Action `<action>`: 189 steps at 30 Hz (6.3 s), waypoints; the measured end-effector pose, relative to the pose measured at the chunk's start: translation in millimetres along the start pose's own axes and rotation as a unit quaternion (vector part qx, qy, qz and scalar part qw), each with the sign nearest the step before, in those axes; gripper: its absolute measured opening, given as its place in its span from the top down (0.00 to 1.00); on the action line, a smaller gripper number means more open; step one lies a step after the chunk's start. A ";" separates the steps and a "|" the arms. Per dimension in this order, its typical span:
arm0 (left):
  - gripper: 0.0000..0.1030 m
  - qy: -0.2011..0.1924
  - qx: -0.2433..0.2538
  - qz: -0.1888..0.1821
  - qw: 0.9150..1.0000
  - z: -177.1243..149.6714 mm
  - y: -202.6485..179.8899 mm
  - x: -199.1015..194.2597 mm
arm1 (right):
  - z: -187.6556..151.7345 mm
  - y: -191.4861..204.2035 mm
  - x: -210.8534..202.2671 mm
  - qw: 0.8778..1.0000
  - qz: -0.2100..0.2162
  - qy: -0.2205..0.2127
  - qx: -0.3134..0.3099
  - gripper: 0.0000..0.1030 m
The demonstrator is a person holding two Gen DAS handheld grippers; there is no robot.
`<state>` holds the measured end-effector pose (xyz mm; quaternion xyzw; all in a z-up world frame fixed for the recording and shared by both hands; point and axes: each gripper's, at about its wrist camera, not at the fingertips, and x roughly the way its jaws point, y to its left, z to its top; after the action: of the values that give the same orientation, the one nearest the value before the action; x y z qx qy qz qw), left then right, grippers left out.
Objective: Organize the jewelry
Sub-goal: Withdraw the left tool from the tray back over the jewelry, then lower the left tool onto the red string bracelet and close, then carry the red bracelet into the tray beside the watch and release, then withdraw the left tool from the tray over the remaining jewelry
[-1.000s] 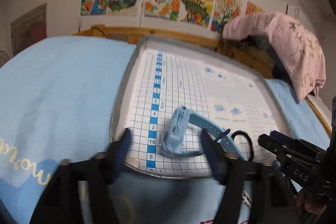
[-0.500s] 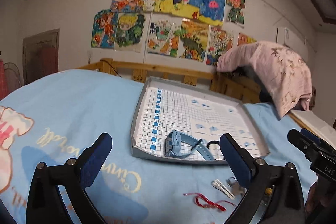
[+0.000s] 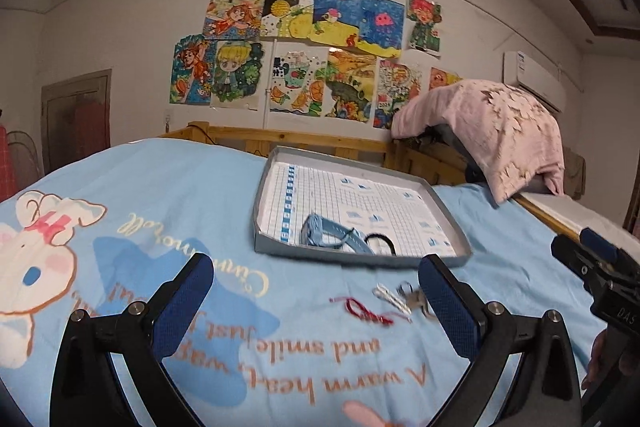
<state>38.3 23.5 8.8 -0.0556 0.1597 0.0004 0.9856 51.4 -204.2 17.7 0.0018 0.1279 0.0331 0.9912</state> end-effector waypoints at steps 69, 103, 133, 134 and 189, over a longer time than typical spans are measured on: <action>0.37 0.195 0.010 -0.091 0.977 -50.1 -20.2 142.3 | -63.9 -18.5 80.3 0.991 0.048 0.122 0.020 0.35; 0.92 0.245 0.016 -0.199 0.949 -62.1 -39.3 134.9 | -86.3 -21.3 74.7 0.975 0.031 0.209 0.066 0.97; 0.92 0.188 -0.022 -0.182 0.965 2.9 -37.4 143.3 | 22.9 4.2 68.4 0.994 0.092 0.060 0.008 0.98; 0.92 0.182 -0.023 -0.174 0.968 9.1 -35.2 150.1 | 26.8 6.7 76.8 0.994 0.094 0.054 0.004 0.98; 0.00 0.048 -0.037 -0.051 0.997 31.7 -29.4 126.7 | 10.7 -58.5 106.8 0.995 -0.018 0.059 0.073 0.06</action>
<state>169.0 -4.4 2.0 -0.1002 0.2041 -0.0466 0.9727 161.0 -255.4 0.3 0.0696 0.1885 0.0062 0.9796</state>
